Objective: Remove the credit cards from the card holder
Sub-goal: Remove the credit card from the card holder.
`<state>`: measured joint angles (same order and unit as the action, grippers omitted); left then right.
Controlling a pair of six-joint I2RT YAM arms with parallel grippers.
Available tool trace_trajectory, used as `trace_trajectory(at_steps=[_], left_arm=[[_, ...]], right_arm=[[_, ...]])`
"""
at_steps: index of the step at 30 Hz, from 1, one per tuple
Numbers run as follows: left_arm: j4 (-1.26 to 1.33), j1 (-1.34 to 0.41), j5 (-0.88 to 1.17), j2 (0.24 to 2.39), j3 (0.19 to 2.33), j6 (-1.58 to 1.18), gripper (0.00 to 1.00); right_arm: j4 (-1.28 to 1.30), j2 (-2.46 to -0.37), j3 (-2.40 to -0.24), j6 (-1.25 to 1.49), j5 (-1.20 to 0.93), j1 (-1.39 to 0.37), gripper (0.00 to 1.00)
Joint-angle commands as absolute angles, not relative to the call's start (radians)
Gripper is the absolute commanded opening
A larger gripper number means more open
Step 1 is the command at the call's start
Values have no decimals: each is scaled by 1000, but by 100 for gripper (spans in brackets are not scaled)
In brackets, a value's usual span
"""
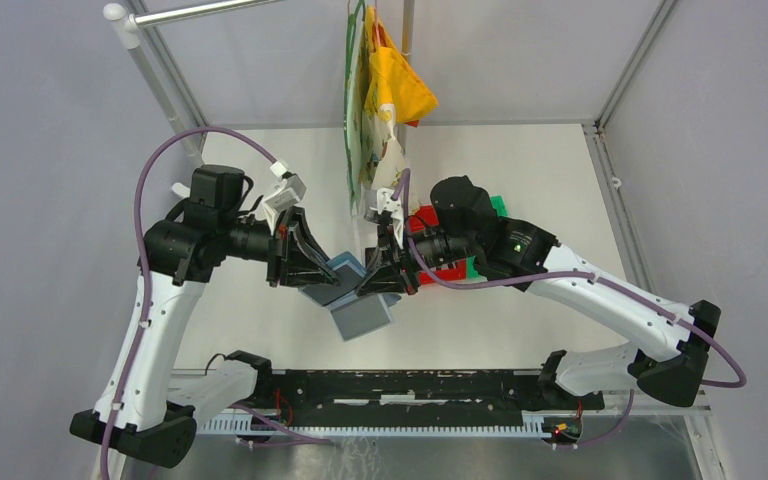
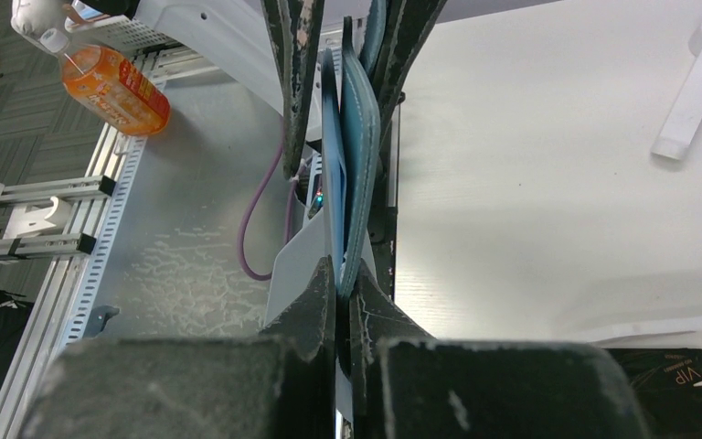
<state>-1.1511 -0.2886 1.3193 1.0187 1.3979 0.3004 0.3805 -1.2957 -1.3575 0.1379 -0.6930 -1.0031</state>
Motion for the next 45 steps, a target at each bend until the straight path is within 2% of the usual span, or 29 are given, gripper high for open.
trace_trajectory(at_steps=[1,3,5,8,9,14,17,22,27,30,32,33,35,40,45], left_arm=[[-1143,-292,1340,1017,1440,328,21],[-1144,-291,1315,1015,1430,340,16],[-1142,-291,1303,1011,1418,339,17],[-1148,-291,1310,1004,1404,332,35],[-1153,-291,1310,1002,1403,337,38],[-1177,-291,1317,992,1396,356,49],[-1186,-291,1321,987,1378,368,50],[-1192,-291,1309,967,1326,397,43],[-1187,-291,1291,967,1333,408,21],[-1178,-290,1276,987,1353,394,8],[-1138,-291,1251,993,1357,358,4],[-1098,-291,1224,993,1352,321,2],[-1009,-290,1155,982,1332,235,2],[-806,-292,1005,942,1260,34,2],[-671,-290,951,931,1231,-138,2]], right_arm=[[374,-1289,-1400,111,-704,-996,0],[374,-1288,-1405,112,-704,-994,0],[377,-1288,-1412,111,-701,-990,0],[379,-1290,-1421,111,-704,-988,0],[382,-1291,-1423,110,-707,-988,0],[392,-1296,-1430,106,-707,-985,0],[388,-1297,-1431,111,-710,-984,0],[378,-1298,-1434,117,-722,-984,0],[365,-1306,-1433,120,-733,-985,1],[364,-1305,-1427,118,-725,-985,27],[365,-1298,-1427,122,-692,-983,47],[365,-1292,-1427,130,-662,-978,54],[353,-1275,-1426,165,-589,-952,62],[174,-1137,-1322,383,-377,-856,69],[-171,-1038,-1080,635,-462,-854,70]])
